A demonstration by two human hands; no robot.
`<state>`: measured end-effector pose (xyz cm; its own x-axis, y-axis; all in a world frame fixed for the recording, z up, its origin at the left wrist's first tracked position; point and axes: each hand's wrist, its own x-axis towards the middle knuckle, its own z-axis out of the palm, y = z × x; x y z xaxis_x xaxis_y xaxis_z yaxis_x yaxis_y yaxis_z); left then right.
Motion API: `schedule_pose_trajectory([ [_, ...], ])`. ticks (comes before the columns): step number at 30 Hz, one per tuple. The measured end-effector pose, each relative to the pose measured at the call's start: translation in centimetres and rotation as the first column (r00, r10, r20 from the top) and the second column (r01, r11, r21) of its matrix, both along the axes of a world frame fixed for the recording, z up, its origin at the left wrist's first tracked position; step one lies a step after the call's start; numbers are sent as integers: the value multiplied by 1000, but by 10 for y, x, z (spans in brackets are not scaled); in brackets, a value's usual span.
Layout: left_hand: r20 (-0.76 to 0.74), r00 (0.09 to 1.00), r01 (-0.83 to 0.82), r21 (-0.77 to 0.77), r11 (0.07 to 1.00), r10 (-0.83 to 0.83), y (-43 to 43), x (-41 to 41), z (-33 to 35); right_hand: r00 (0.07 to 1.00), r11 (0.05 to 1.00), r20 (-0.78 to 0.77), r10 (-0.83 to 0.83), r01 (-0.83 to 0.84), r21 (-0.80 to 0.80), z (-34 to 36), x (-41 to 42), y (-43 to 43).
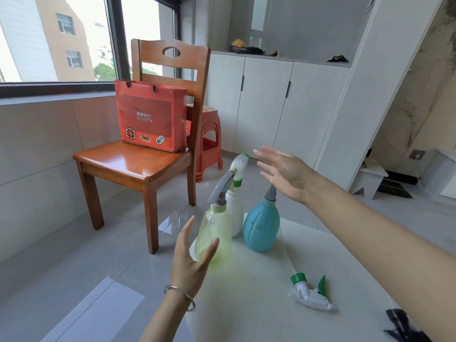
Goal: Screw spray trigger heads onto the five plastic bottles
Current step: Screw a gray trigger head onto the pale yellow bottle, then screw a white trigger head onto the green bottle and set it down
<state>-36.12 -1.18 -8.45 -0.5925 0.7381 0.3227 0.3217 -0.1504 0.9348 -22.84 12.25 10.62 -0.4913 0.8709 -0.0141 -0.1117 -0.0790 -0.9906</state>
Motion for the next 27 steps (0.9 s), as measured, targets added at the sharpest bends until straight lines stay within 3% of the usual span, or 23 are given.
schedule_pose_trajectory([
  [4,-57,996,-68,95,993,74,-19,15,20,997,993,-70,-41,49,107,4,41,-35],
  [9,-122,992,-7,145,989,25,-37,50,43,995,979,-51,-82,90,183,-4,102,-68],
  [17,-238,917,299,-122,946,-320,-27,136,40,941,879,106,-320,254,404,-50,217,-97],
  [22,-307,818,413,-276,868,-487,-7,186,28,831,757,174,-529,368,540,-83,288,-103],
  [27,-417,725,453,-310,836,-548,10,236,23,684,623,198,-702,454,637,-106,347,-99],
])
